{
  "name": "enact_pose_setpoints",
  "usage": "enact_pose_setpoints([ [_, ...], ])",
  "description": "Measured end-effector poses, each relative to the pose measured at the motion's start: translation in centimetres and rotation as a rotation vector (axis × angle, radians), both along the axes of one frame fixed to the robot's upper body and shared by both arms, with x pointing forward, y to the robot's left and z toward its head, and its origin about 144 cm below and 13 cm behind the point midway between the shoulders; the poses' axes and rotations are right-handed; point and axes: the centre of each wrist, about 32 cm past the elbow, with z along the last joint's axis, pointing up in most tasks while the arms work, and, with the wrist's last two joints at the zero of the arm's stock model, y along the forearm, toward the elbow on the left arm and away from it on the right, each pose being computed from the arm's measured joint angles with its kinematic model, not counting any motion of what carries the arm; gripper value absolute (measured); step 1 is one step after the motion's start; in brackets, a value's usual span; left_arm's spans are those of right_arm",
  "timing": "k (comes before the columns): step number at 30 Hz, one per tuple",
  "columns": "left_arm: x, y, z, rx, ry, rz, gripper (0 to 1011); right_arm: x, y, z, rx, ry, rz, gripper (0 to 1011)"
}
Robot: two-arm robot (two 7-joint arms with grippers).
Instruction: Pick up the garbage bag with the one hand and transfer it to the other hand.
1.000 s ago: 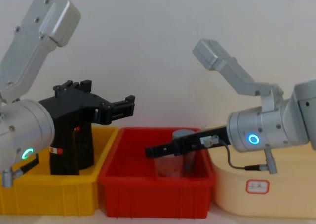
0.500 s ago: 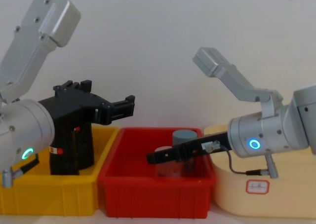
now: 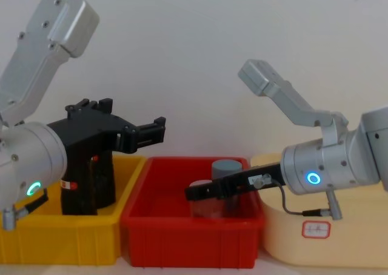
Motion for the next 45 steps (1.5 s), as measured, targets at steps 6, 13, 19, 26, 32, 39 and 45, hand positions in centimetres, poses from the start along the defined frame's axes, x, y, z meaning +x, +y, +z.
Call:
enact_pose_setpoints([
  [6, 0.0, 0.0, 0.0, 0.000, 0.000, 0.000, 1002, 0.0, 0.0, 0.0, 0.001, 0.000, 0.001, 664],
  [13, 0.0, 0.0, 0.0, 0.000, 0.000, 0.000, 1002, 0.0, 0.0, 0.0, 0.001, 0.000, 0.002, 664],
  [19, 0.0, 0.0, 0.0, 0.000, 0.000, 0.000, 1001, -0.3, -0.1, 0.3, 0.007, -0.018, 0.003, 665],
  [26, 0.0, 0.0, 0.0, 0.000, 0.000, 0.000, 1002, -1.0, -0.6, 1.2, 0.028, -0.065, -0.007, 665],
  [32, 0.0, 0.0, 0.0, 0.000, 0.000, 0.000, 1001, -2.1, -1.4, 2.9, 0.059, -0.138, -0.030, 664],
  [39, 0.0, 0.0, 0.0, 0.000, 0.000, 0.000, 1001, -3.7, -2.9, 5.2, 0.087, -0.231, -0.086, 664],
  [45, 0.0, 0.0, 0.0, 0.000, 0.000, 0.000, 1002, -5.1, -4.2, 6.9, 0.105, -0.294, -0.153, 664],
])
